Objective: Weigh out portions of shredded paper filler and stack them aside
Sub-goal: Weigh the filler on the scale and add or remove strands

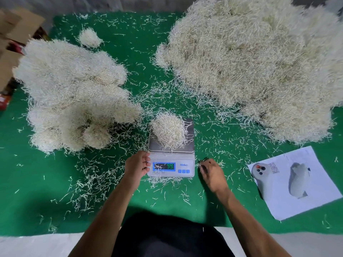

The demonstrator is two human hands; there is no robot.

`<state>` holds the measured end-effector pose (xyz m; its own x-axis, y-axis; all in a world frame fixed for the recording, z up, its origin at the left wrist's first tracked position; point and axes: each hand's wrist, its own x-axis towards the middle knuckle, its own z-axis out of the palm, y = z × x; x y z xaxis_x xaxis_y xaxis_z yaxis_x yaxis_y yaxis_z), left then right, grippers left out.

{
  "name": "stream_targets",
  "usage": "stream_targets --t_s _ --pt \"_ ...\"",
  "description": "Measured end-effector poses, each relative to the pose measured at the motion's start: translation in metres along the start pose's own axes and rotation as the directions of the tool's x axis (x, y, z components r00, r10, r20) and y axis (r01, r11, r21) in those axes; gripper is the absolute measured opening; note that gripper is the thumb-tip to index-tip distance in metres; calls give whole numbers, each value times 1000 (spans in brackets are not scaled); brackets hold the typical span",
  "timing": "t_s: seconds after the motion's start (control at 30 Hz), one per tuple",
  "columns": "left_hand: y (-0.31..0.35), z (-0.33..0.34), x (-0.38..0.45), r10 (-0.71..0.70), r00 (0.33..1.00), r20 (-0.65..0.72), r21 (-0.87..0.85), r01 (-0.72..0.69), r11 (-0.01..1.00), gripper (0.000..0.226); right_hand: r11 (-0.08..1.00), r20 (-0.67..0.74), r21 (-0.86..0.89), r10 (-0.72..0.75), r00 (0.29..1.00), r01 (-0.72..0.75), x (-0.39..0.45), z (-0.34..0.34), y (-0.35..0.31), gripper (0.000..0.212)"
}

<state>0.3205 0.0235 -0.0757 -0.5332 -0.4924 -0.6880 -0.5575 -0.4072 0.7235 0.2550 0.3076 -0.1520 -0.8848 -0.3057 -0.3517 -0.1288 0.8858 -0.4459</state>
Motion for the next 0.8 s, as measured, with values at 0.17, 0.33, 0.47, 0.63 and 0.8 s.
stream_targets --t_s 0.17,0.33,0.47,0.63,0.8 --pt "7 -7 2 15 1000 11 -15 -15 1000 13 923 -225 377 176 958 -81 21 -60 -27 16" --pt "16 -5 5 -5 1000 2 -84 5 996 11 847 -405 468 -47 913 251 36 -135 -99 7" --pt "21 -7 5 32 998 53 -146 -24 989 11 820 -439 399 -221 871 410 43 -152 -144 19" --pt "24 -11 6 34 997 69 -186 -21 982 11 909 -152 188 -347 926 371 54 -137 -155 36" --pt "19 -19 6 22 997 67 -185 -10 983 11 887 -227 304 -287 931 348 47 -125 -136 37"
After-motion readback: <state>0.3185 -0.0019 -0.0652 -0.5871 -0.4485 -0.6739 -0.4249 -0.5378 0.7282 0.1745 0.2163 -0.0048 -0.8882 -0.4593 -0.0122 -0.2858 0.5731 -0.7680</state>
